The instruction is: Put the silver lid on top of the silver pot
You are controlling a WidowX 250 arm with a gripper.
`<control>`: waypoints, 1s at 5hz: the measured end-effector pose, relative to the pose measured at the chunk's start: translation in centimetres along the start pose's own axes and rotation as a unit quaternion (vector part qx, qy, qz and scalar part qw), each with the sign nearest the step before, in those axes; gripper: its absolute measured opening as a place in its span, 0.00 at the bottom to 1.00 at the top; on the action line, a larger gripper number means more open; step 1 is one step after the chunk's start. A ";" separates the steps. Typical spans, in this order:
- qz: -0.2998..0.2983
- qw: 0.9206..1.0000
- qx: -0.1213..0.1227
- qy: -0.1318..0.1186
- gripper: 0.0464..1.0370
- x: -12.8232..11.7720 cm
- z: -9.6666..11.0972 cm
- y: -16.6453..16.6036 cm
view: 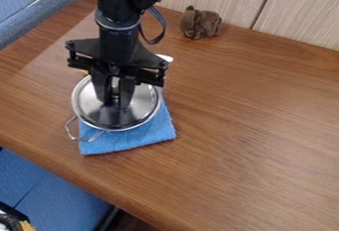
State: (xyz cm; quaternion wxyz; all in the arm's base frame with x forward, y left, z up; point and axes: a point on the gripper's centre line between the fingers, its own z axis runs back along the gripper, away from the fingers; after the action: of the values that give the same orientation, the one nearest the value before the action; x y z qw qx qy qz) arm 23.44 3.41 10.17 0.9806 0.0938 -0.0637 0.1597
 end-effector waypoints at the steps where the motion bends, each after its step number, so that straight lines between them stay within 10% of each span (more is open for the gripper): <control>1: -0.001 1.000 0.000 0.002 0.61 0.2 0.1 0.0; 2: -0.012 1.000 0.009 -0.004 0.90 0.3 0.3 -0.1; 5: -0.008 0.996 0.001 -0.086 0.96 1.8 5.7 -0.4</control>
State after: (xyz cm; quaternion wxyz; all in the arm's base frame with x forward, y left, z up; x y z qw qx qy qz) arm 24.71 2.41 15.98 0.9726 0.1090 -0.1472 0.1434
